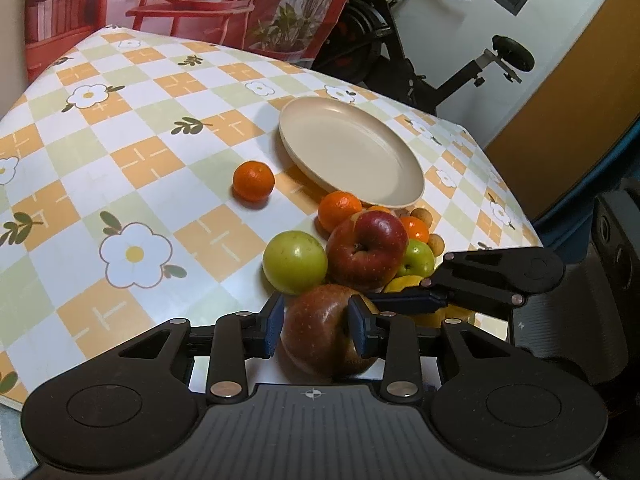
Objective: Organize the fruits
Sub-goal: 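Close the left gripper around the red apple and lift it, then carry the red apple with the left gripper and lower it onto the beige plate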
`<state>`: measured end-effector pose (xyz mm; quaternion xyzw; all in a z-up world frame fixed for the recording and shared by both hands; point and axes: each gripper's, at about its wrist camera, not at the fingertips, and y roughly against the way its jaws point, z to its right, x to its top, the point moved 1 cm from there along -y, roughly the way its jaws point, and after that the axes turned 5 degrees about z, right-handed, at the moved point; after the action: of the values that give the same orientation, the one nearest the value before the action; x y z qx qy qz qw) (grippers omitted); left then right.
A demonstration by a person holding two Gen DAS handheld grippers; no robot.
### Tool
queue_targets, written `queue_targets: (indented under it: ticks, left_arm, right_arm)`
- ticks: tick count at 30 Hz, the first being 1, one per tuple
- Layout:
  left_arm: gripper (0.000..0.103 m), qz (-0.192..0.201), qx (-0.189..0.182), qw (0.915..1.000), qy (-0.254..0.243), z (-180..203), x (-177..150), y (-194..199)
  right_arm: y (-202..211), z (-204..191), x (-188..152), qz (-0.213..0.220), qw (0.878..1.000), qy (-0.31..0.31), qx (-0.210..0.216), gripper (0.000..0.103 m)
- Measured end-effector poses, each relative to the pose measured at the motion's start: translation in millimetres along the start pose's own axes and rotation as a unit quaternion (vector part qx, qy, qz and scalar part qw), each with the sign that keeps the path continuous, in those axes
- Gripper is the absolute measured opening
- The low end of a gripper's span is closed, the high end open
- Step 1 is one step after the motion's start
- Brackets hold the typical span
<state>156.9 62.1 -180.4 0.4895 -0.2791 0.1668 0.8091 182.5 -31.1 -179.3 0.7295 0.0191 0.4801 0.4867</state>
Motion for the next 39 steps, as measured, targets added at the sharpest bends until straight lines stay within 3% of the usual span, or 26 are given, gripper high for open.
queue_targets:
  ticks: [7, 20, 25, 39]
  left_arm:
    - [0.036, -0.003, 0.003, 0.9999, 0.010, -7, -3, 4]
    - [0.043, -0.005, 0.003, 0.9998, 0.018, -11, -6, 0]
    - [0.039, 0.005, 0.002, 0.9998, 0.019, -9, -3, 4]
    - [0.038, 0.076, -0.002, 0.9968, -0.026, 34, 61, 23]
  right_arm:
    - [-4, 3, 1, 0.016, 0.999, -0.026, 0.025, 0.053]
    - [-7, 5, -2, 0.022, 0.999, -0.045, 0.021, 0.054]
    - [-3, 7, -1, 0.036, 0.998, -0.052, 0.022, 0.053]
    - [51, 47, 30, 0.137, 0.988, -0.073, -0.006, 0.053]
